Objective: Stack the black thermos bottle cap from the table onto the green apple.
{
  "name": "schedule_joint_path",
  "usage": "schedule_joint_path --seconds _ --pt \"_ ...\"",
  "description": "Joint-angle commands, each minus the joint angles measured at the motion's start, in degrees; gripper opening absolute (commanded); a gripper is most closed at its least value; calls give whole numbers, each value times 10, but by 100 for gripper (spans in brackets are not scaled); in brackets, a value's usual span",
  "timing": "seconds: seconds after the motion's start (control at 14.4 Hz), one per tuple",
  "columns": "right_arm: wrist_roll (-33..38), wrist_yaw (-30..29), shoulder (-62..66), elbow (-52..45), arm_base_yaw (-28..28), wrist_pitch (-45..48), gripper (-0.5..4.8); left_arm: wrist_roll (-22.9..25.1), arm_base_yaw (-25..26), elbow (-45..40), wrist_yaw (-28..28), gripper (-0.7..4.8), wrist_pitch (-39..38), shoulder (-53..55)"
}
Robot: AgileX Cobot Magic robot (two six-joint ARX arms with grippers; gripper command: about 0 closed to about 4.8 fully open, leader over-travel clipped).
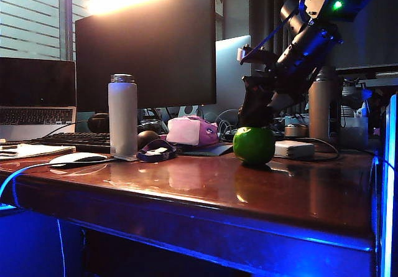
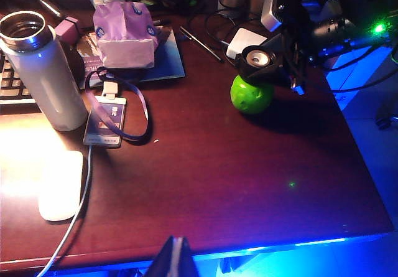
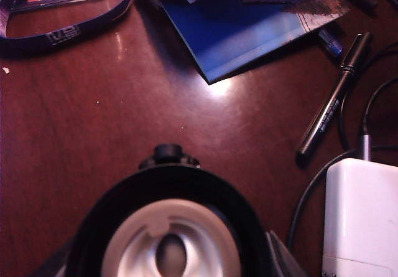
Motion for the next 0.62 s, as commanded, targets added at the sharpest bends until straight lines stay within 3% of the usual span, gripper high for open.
schedule_joint_path --seconds 0.07,0.62 --pt "2 -9 -1 3 0 0 305 4 0 1 3 -3 4 -1" --pt "10 -21 -1 3 0 -5 305 4 0 1 3 -3 4 -1"
